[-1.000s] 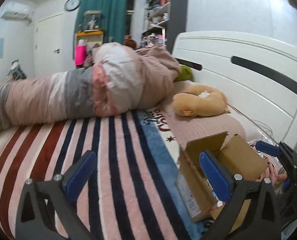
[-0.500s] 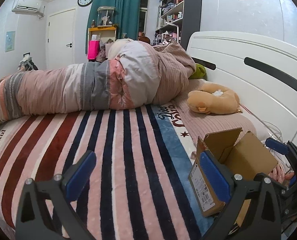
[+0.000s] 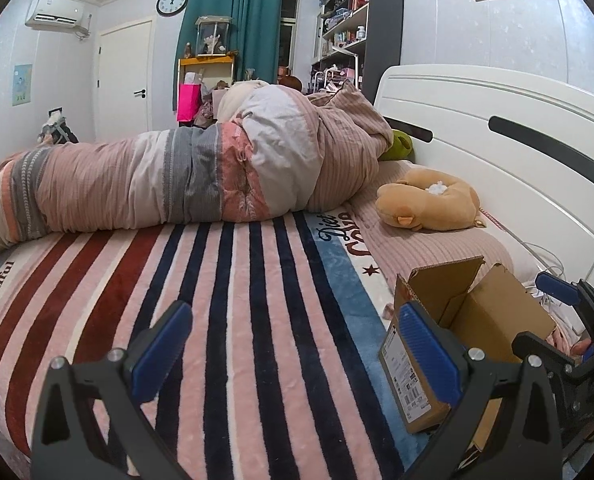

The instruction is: Organize rigid objects

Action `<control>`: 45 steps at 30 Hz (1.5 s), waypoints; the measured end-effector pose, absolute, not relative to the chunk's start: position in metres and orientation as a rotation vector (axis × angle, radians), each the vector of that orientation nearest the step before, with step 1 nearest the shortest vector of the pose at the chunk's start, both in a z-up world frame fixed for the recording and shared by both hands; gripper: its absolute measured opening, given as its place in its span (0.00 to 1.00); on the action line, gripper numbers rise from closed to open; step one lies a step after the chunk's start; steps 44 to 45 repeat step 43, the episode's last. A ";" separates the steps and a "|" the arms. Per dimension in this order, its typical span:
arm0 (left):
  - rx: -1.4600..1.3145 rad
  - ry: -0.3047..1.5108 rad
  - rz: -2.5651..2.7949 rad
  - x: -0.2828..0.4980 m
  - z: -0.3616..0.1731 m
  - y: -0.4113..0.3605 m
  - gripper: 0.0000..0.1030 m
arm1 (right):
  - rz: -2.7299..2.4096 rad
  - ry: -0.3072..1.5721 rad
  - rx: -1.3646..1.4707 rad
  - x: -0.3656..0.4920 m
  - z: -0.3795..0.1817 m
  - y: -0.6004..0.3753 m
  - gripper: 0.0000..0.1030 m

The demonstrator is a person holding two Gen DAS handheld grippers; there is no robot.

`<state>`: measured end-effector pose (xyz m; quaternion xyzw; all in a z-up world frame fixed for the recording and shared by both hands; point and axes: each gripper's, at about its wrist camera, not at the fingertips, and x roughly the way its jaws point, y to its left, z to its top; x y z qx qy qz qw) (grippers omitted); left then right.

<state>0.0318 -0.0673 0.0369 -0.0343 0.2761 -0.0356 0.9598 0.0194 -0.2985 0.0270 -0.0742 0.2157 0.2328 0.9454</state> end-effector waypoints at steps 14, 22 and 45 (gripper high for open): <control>-0.052 0.563 -0.063 0.030 0.040 -0.069 0.99 | 0.464 0.453 -0.140 0.022 0.027 -0.306 1.00; -0.057 0.564 -0.069 0.030 0.040 -0.070 0.99 | 0.467 0.453 -0.142 0.022 0.028 -0.308 1.00; -0.045 0.556 -0.040 0.031 0.040 -0.071 0.99 | 0.414 0.463 -0.128 0.016 0.022 -0.297 1.00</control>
